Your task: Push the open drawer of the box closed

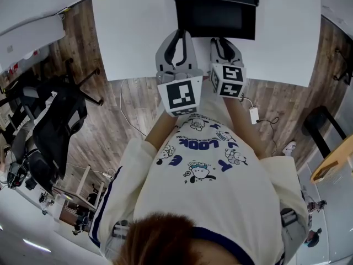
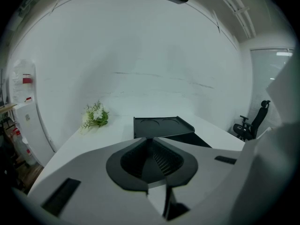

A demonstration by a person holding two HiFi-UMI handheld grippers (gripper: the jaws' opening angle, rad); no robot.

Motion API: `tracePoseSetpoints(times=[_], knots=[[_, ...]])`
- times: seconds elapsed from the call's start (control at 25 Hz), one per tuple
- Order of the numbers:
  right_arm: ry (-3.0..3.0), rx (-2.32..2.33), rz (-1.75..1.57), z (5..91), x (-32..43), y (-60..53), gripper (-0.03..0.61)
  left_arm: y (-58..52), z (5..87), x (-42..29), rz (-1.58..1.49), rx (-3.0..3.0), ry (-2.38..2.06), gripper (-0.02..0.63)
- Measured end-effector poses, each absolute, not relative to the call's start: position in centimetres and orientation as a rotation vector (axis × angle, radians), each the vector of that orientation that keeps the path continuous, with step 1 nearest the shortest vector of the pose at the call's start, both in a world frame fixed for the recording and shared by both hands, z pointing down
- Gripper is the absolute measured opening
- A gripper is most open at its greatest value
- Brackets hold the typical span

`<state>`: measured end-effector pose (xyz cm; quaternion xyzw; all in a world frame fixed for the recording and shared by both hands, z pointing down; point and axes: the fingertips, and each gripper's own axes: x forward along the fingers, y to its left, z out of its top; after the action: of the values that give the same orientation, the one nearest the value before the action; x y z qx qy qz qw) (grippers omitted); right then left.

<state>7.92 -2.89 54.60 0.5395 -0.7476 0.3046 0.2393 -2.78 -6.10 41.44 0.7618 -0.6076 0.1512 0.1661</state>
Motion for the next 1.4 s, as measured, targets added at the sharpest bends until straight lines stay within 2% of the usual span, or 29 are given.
tracePoseSetpoints(times=[1.4], knots=[[-2.062, 1.47, 0.875, 54.2, 7.2, -5.9, 0.084, -9.5, 40.5, -3.9, 0.403, 2.162, -1.765, 0.048]])
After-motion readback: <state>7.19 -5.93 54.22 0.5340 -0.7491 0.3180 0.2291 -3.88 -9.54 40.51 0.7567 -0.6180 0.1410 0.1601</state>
